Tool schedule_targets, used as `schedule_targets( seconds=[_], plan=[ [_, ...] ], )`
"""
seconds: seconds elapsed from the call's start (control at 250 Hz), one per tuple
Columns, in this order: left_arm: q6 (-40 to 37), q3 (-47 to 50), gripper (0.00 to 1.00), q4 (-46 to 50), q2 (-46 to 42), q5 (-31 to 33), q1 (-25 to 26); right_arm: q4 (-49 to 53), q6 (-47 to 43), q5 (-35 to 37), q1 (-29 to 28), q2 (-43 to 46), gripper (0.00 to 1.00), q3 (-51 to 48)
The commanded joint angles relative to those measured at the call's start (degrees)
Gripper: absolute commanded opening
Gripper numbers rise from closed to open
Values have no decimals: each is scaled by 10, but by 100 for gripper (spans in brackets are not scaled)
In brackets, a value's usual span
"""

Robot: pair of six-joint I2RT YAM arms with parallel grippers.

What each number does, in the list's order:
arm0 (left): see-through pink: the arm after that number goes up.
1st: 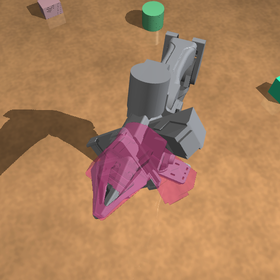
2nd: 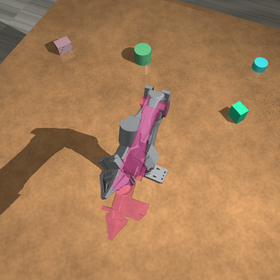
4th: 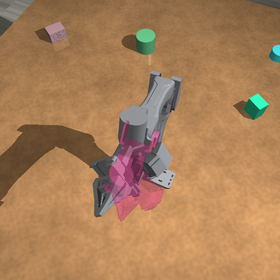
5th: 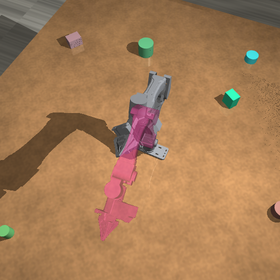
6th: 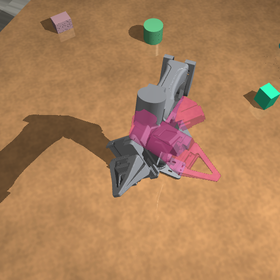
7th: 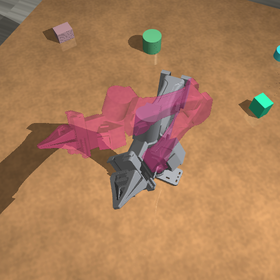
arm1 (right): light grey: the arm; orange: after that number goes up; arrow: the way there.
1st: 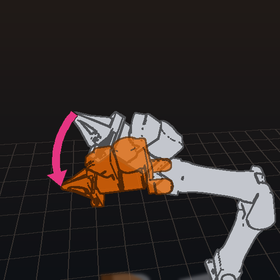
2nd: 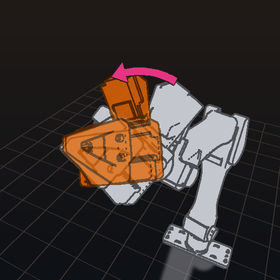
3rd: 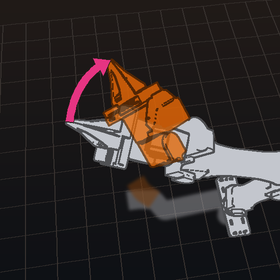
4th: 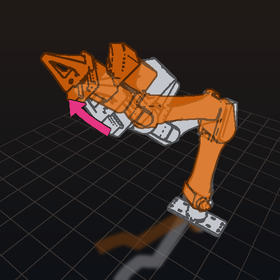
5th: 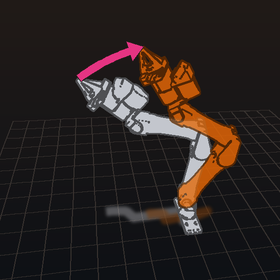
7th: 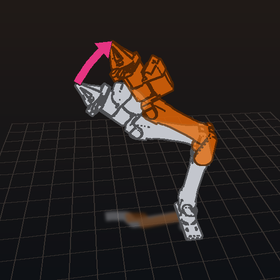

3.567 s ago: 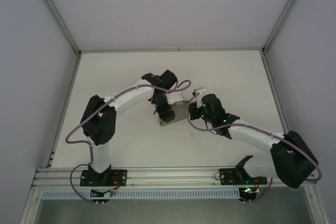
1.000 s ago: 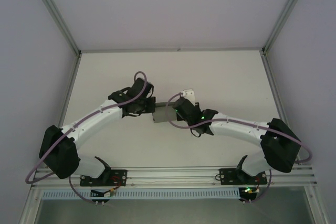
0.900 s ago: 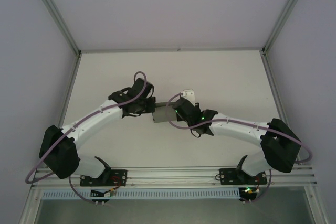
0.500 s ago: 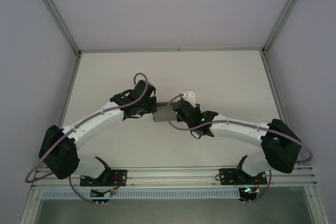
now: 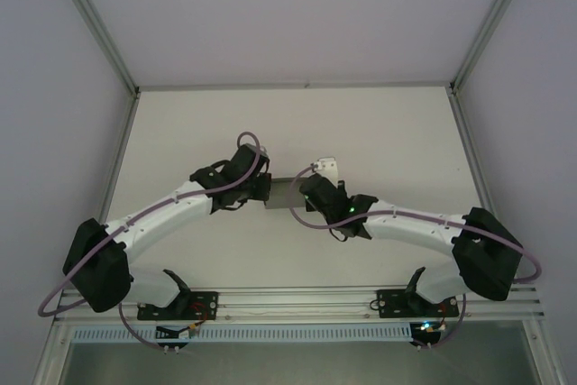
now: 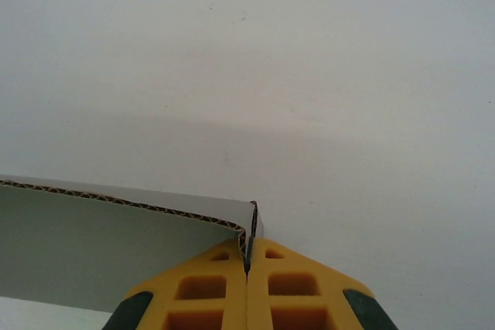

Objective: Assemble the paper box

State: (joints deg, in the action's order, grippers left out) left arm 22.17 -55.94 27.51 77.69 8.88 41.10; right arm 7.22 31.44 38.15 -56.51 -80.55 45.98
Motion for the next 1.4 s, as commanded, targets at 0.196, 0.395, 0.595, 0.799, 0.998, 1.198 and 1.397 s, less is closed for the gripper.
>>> schedule_targets(
  seconds=[0.196, 0.395, 0.595, 0.799, 0.998, 1.198, 1.397],
  plan=[
    [-2, 98, 0, 27, 55, -13, 28, 47, -45, -79, -7, -21, 0, -75],
    [1, 100, 0, 26, 64, -13, 34, 65, -61, -82, -6, 37, 24, -54],
    [4, 94, 0, 29, 59, -7, 35, 105, -71, -59, -6, 94, 62, 11],
    [5, 91, 0, 31, 55, 0, 43, 134, -38, -45, -3, 105, 94, 70],
    [3, 79, 0, 34, 52, -6, 46, 153, 37, -85, 59, 65, 100, 117],
    [3, 68, 0, 36, 55, -4, 47, 161, 93, -135, 111, 26, 96, 102],
    [-3, 55, 0, 41, 66, -8, 47, 157, 130, -193, 133, -8, 83, 51]
  ],
)
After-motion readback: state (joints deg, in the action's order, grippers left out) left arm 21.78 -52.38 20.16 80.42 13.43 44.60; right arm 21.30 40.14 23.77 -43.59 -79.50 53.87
